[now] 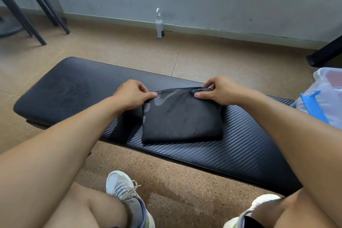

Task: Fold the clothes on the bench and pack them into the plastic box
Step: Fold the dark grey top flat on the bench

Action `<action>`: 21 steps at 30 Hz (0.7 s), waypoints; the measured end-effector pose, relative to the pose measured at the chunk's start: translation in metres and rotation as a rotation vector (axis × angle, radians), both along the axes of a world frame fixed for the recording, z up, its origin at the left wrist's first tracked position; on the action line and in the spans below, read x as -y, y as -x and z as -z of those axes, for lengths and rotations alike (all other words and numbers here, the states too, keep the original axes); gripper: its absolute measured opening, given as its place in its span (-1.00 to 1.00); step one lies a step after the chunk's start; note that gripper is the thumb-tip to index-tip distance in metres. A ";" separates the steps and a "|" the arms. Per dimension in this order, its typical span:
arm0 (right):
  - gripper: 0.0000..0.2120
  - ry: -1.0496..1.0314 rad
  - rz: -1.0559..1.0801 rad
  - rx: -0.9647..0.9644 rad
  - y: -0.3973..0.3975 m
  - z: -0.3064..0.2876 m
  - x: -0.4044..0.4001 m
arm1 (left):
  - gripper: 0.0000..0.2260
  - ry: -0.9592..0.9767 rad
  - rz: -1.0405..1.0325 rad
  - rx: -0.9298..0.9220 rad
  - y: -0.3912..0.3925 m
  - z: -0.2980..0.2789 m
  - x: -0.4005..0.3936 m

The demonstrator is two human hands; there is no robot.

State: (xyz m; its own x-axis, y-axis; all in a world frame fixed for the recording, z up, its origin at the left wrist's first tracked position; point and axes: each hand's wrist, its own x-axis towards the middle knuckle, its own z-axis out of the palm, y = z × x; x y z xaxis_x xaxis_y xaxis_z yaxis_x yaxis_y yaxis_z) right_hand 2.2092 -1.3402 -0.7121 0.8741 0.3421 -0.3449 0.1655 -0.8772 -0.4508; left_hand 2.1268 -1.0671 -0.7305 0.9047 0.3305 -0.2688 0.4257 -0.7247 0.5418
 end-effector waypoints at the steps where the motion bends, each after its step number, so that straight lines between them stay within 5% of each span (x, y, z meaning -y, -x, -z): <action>1: -0.41 0.030 -0.009 -0.010 0.001 -0.001 -0.001 | -0.69 -0.026 0.034 -0.024 -0.001 0.000 0.001; 8: -0.72 -0.248 0.147 -0.217 0.007 -0.009 0.001 | -0.74 0.034 -0.036 0.243 -0.002 0.002 0.011; 11: -0.81 -0.142 0.202 -0.333 0.016 -0.022 0.004 | -0.80 -0.163 -0.055 0.511 0.005 -0.004 0.023; 13: -0.80 -0.023 0.191 -0.400 0.025 -0.035 0.008 | -0.81 -0.126 0.075 0.558 0.017 -0.016 0.040; 16: -0.76 0.404 -0.020 -0.341 0.040 -0.051 0.011 | -0.59 -0.136 0.459 0.359 0.043 -0.026 0.073; 18: -0.75 0.651 -0.157 -0.034 0.048 -0.054 0.009 | -0.26 -0.213 0.600 0.126 0.064 -0.023 0.094; 21: -0.74 0.392 -0.318 0.185 0.053 -0.056 0.000 | 0.06 -0.366 0.652 -0.042 0.090 -0.008 0.117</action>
State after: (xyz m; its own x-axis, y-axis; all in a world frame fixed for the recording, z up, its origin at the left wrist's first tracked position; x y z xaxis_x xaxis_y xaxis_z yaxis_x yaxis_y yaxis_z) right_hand 2.1564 -1.3402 -0.6559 0.8066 0.4765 -0.3498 0.4961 -0.8674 -0.0376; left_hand 2.0372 -1.1842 -0.7222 0.9394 -0.1940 -0.2827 -0.1367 -0.9681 0.2100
